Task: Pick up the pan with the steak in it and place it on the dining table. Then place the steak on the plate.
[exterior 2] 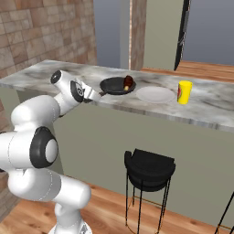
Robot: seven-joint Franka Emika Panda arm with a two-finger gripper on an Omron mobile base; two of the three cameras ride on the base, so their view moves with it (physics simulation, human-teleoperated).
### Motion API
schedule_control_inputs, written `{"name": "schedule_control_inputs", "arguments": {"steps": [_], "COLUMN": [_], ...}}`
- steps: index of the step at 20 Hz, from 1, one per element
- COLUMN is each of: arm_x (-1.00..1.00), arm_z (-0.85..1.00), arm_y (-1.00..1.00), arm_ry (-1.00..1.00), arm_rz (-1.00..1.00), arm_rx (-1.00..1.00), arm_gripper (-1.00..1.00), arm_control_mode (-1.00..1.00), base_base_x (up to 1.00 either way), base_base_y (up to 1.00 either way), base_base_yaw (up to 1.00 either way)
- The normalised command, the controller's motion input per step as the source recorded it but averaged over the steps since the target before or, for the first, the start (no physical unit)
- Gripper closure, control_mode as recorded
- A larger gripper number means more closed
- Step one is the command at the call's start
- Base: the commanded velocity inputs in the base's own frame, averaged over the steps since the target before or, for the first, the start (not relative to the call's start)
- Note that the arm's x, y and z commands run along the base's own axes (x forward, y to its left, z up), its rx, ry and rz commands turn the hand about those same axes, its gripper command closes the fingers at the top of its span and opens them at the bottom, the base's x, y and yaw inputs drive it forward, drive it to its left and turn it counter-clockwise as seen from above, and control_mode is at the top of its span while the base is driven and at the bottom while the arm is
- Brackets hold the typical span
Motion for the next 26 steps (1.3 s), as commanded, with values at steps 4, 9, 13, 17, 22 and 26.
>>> {"name": "schedule_control_inputs", "arguments": {"steps": [4,9,13,17,22,26], "arm_x": [0.0,-0.03,-0.11,-0.29,-0.72,-0.67], "arm_z": [0.43,0.42,0.42,0.35,0.16,0.07], "arm_y": [-0.03,-0.12,-0.27,-0.38,-0.39,-0.3], "arm_ry": [0.0,0.0,0.03,0.07,0.05,0.09], "arm_rz": [-0.07,-0.09,-0.1,-0.09,-0.06,-0.03], "arm_rx": [0.0,0.0,0.0,0.0,0.0,0.0], "arm_gripper": [-1.0,-1.0,-1.0,-1.0,-1.0,-1.0], "arm_control_mode": [-1.0,-1.0,-1.0,-1.0,-1.0,-1.0], "base_base_x": [0.0,0.0,0.0,0.0,0.0,0.0], "base_base_y": [0.0,0.0,0.0,0.0,0.0,0.0], "base_base_yaw": [0.0,0.0,0.0,0.0,0.0,0.0]}}
